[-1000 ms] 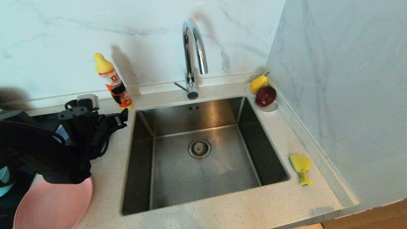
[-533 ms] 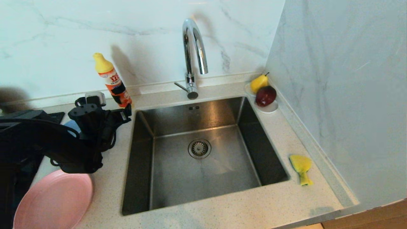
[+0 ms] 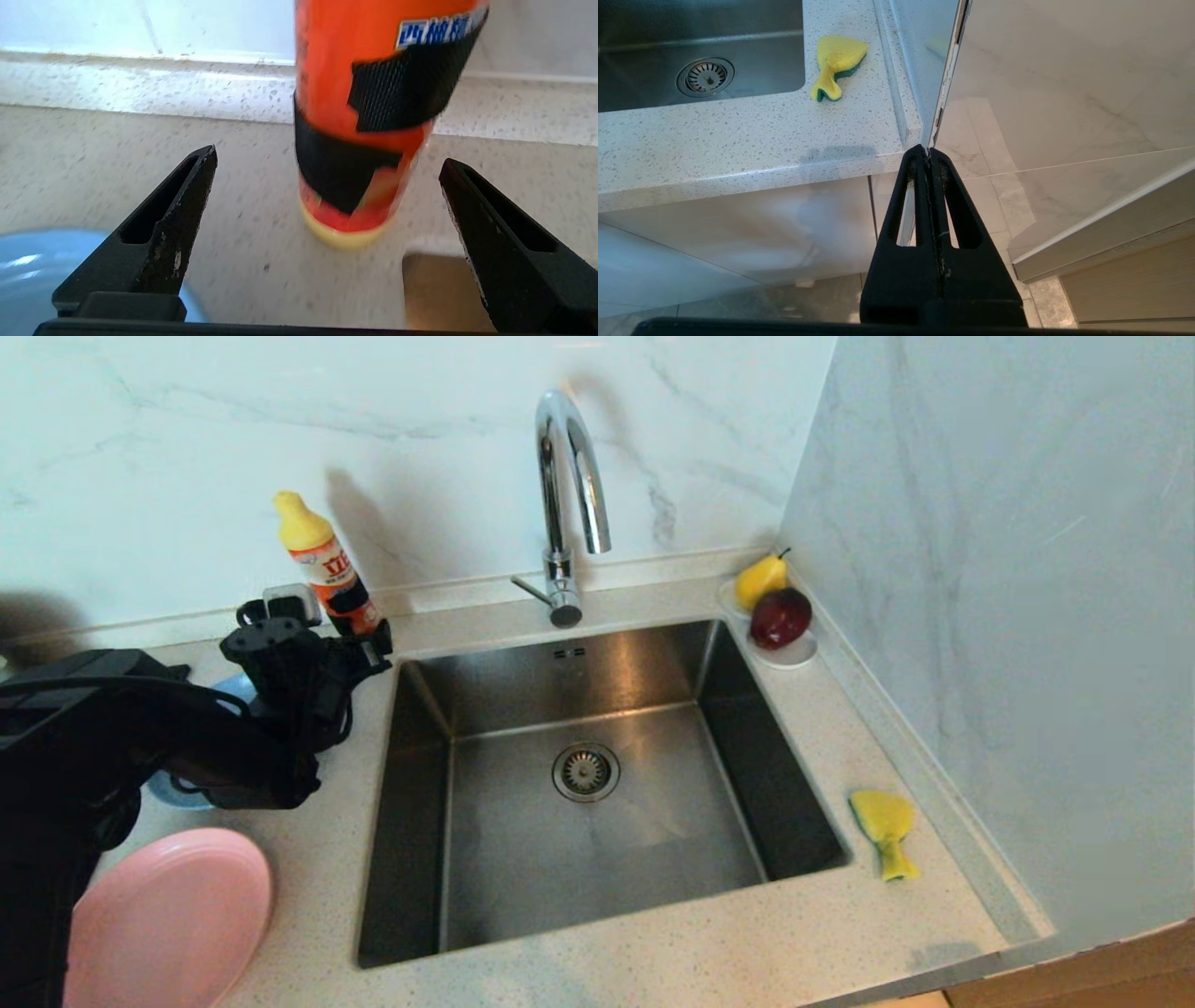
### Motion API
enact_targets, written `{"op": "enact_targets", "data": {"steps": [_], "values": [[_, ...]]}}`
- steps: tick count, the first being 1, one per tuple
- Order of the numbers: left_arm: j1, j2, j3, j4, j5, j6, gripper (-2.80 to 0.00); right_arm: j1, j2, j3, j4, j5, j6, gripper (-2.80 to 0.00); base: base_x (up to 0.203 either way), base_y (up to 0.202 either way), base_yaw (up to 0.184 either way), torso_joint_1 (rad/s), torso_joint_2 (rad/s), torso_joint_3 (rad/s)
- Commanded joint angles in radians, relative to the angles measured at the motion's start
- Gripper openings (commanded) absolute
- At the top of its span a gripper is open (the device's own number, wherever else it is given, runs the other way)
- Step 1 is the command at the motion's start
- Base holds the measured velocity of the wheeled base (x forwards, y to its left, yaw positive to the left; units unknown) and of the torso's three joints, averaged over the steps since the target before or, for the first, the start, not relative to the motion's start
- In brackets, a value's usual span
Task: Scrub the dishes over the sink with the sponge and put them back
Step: Grab the dish soap
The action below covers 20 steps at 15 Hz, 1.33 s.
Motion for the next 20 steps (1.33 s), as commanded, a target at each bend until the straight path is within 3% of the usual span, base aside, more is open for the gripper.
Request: {"op": "enact_targets", "data": {"steps": [1, 20], "values": [[0.001, 0.016, -0.057, 0.012, 0.002, -0.001, 0.0, 0.0, 0.0, 0.0, 0.0, 0.0, 0.0, -2.8, 0.0, 0.0, 0.0, 0.0, 0.0, 0.0], [-0.002, 0.148, -0.31, 0.102, 0.027, 0.001, 0.0, 0.0, 0.0, 0.0, 0.0, 0.0, 0.0, -2.8, 0.0, 0.0, 0.0, 0.0, 0.0, 0.0]]}}
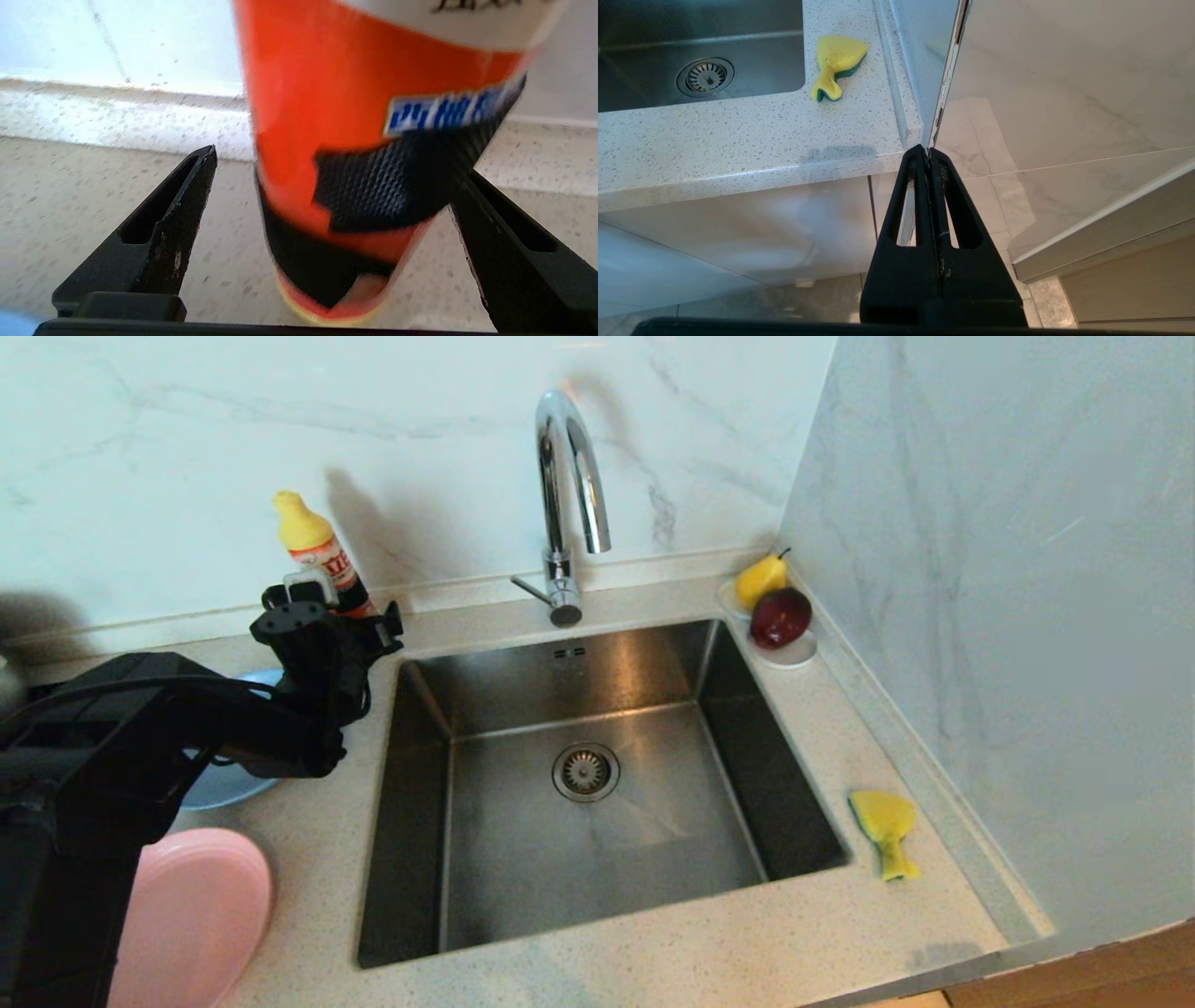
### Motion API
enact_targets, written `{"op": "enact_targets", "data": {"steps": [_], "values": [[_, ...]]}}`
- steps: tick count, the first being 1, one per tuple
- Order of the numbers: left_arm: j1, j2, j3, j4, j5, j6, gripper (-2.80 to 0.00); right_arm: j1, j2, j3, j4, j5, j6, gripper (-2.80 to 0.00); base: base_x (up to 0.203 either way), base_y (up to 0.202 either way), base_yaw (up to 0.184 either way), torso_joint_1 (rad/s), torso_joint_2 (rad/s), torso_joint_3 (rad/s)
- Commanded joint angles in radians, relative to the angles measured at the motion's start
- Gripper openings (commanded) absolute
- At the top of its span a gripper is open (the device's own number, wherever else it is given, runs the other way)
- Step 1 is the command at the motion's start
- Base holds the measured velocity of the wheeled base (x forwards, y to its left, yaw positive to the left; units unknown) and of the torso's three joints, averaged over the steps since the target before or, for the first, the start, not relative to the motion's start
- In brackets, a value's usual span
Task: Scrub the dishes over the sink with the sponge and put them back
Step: Grab the dish soap
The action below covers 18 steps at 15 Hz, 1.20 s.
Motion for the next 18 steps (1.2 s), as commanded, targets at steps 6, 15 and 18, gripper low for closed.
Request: {"op": "enact_targets", "data": {"steps": [6, 15, 18], "values": [[-0.005, 0.054, -0.104, 0.042, 0.016, -0.001, -2.8, 0.0, 0.0, 0.0, 0.0, 0.0, 0.0, -2.8, 0.0, 0.0, 0.0, 0.0, 0.0, 0.0], [-0.009, 0.117, -0.287, 0.132, 0.045, 0.007, -2.8, 0.0, 0.0, 0.0, 0.0, 0.0, 0.0, -2.8, 0.0, 0.0, 0.0, 0.0, 0.0, 0.0], [-0.009, 0.111, -0.291, 0.134, 0.051, 0.005, -2.8, 0.0, 0.0, 0.0, 0.0, 0.0, 0.0, -2.8, 0.0, 0.0, 0.0, 0.0, 0.0, 0.0]]}}
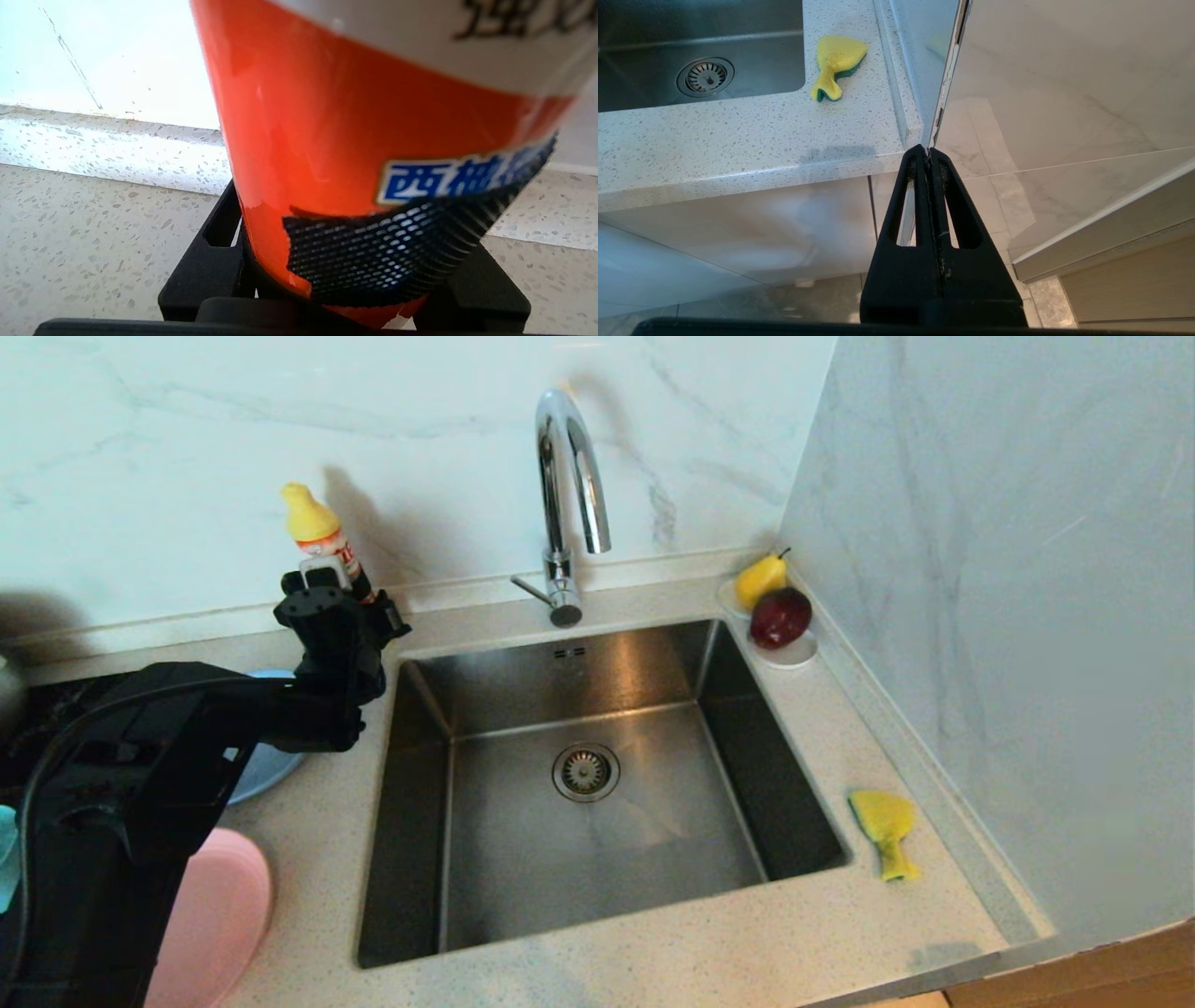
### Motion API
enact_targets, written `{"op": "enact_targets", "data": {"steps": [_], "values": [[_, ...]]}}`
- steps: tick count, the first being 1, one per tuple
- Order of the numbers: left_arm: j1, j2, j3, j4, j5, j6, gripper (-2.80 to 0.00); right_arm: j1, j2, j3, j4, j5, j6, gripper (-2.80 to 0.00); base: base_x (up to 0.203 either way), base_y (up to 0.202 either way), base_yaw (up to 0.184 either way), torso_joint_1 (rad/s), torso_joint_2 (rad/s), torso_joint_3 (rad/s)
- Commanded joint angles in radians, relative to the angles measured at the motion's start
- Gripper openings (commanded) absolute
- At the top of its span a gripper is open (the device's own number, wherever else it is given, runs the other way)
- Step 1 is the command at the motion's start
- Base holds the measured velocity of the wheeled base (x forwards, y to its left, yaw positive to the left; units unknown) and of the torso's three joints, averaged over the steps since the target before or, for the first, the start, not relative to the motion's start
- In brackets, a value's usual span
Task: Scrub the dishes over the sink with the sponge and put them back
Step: Grab the dish soap
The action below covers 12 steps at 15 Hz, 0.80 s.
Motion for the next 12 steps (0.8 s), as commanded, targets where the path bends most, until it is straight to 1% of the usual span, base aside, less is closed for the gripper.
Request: {"op": "enact_targets", "data": {"steps": [1, 3, 4, 10, 12], "values": [[0.0, -0.016, 0.008, -0.011, 0.008, -0.002, -2.8, 0.0, 0.0, 0.0, 0.0, 0.0, 0.0, -2.8, 0.0, 0.0, 0.0, 0.0, 0.0, 0.0], [0.0, -0.051, 0.017, -0.012, 0.042, -0.001, -2.8, 0.0, 0.0, 0.0, 0.0, 0.0, 0.0, -2.8, 0.0, 0.0, 0.0, 0.0, 0.0, 0.0], [0.0, -0.079, 0.041, -0.012, 0.045, -0.001, -2.8, 0.0, 0.0, 0.0, 0.0, 0.0, 0.0, -2.8, 0.0, 0.0, 0.0, 0.0, 0.0, 0.0], [0.0, -0.316, 0.305, -0.019, 0.044, -0.016, -2.8, 0.0, 0.0, 0.0, 0.0, 0.0, 0.0, -2.8, 0.0, 0.0, 0.0, 0.0, 0.0, 0.0], [0.0, -0.419, 0.396, -0.019, 0.044, -0.022, -2.8, 0.0, 0.0, 0.0, 0.0, 0.0, 0.0, -2.8, 0.0, 0.0, 0.0, 0.0, 0.0, 0.0]]}}
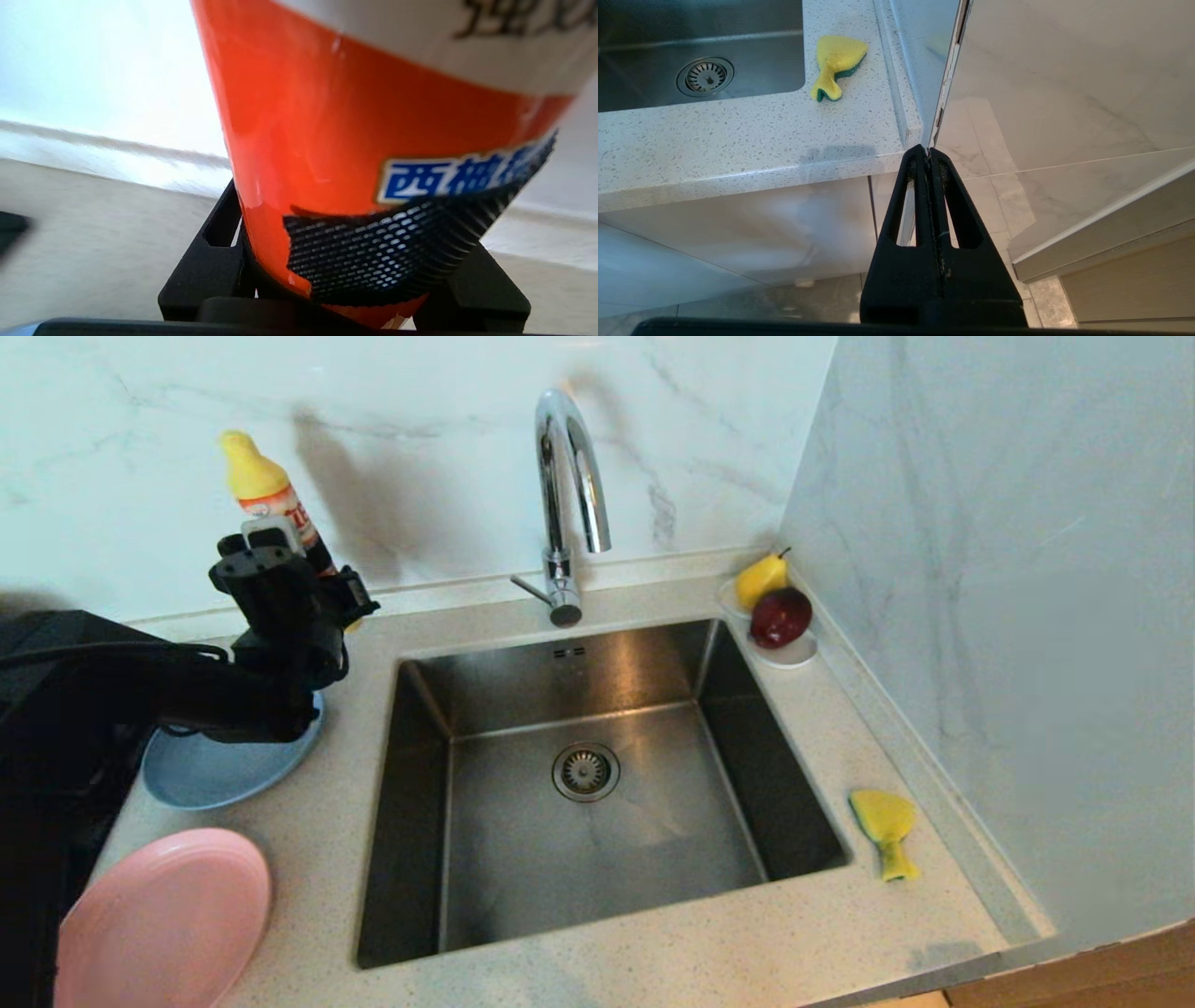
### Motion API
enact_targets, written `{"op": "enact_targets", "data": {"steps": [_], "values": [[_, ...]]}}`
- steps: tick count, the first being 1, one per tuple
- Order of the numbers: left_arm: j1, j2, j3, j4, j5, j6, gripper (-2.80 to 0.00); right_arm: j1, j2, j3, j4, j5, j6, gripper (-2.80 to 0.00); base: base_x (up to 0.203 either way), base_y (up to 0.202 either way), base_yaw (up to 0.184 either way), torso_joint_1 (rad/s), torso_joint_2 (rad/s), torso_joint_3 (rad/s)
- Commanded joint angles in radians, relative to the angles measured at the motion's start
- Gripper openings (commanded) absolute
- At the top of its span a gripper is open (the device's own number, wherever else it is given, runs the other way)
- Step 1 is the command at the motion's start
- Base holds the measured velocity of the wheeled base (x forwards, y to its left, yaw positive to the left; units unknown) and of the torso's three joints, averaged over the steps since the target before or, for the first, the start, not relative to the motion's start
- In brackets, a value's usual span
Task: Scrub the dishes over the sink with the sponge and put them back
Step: Grab the dish soap, then squeeze it onto the sponge
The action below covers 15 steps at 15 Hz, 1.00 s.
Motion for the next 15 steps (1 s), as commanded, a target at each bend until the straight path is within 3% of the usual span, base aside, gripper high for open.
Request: {"op": "enact_targets", "data": {"steps": [1, 8, 13, 15], "values": [[0.0, -0.173, 0.108, -0.002, 0.002, -0.004, -2.8, 0.0, 0.0, 0.0, 0.0, 0.0, 0.0, -2.8, 0.0, 0.0, 0.0, 0.0, 0.0, 0.0], [-0.047, -0.611, 0.432, 0.104, -0.013, 0.026, -2.8, 0.0, 0.0, 0.0, 0.0, 0.0, 0.0, -2.8, 0.0, 0.0, 0.0, 0.0, 0.0, 0.0], [-0.147, -0.885, 0.483, 0.296, -0.029, 0.115, -2.8, 0.0, 0.0, 0.0, 0.0, 0.0, 0.0, -2.8, 0.0, 0.0, 0.0, 0.0, 0.0, 0.0], [-0.232, -0.989, 0.467, 0.42, -0.04, 0.153, -2.8, 0.0, 0.0, 0.0, 0.0, 0.0, 0.0, -2.8, 0.0, 0.0, 0.0, 0.0, 0.0, 0.0]]}}
